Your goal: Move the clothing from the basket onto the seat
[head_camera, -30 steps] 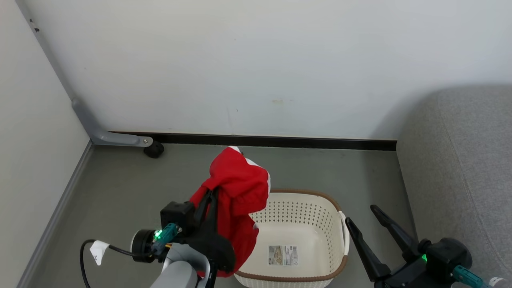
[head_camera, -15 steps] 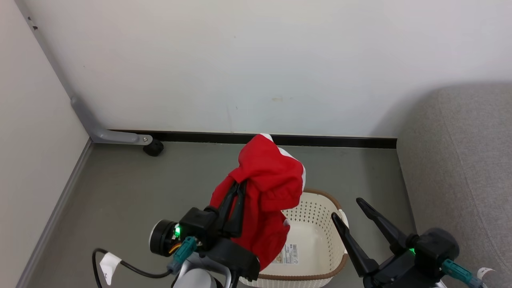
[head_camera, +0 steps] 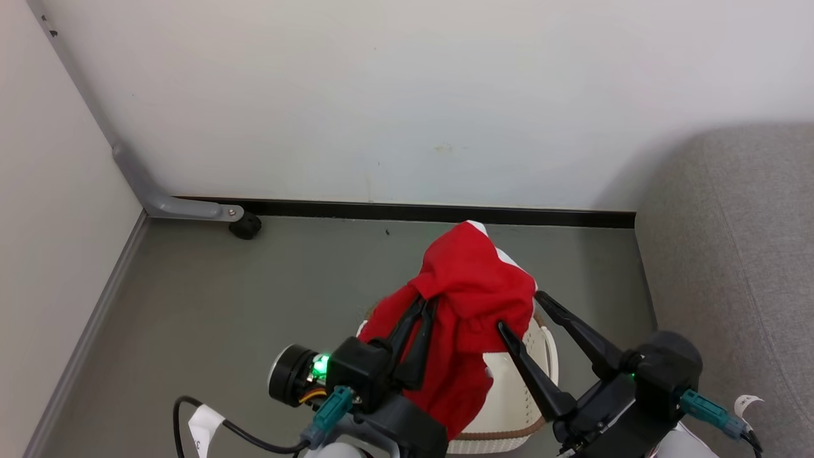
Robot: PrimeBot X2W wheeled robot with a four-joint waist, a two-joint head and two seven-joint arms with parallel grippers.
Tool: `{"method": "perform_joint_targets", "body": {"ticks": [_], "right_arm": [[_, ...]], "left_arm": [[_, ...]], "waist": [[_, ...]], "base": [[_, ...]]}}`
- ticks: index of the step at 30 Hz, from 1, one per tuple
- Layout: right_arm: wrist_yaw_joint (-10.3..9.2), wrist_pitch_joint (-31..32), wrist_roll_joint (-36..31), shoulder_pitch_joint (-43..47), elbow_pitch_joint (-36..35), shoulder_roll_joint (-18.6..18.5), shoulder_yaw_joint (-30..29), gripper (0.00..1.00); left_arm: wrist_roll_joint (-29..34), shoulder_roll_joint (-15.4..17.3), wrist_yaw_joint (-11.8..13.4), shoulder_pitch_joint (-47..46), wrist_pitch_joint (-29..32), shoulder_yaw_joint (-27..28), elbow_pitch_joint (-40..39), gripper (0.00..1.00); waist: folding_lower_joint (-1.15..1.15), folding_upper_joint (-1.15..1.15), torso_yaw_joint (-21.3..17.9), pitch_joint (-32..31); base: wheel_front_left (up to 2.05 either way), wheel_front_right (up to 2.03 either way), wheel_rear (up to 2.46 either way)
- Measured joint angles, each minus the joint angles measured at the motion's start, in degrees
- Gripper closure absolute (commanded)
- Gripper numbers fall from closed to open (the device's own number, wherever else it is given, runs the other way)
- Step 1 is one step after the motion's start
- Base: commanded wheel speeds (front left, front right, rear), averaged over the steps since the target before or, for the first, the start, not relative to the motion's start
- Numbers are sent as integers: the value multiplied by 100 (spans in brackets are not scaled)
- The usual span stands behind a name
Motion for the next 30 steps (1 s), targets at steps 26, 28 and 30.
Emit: {"method": "perform_joint_targets", "body": {"ticks": [26,28,30], "right_arm": [[0,0,922,-619,203,-652,875,67],[0,0,1012,-636,204,-677,887,100],[0,0,1099,-673,203,-710,928,100]], "left_arm": [[-31,1,0,9,862,-622,-759,100],[-53,0,0,9,868,-648,-773,100],[-70,1,0,7,913,-647,-779,100]], "waist": [[0,0,20,203],[0,0,16,209],[0,0,15,210]], "base": [[0,0,0],[0,0,0],[0,0,0]]}}
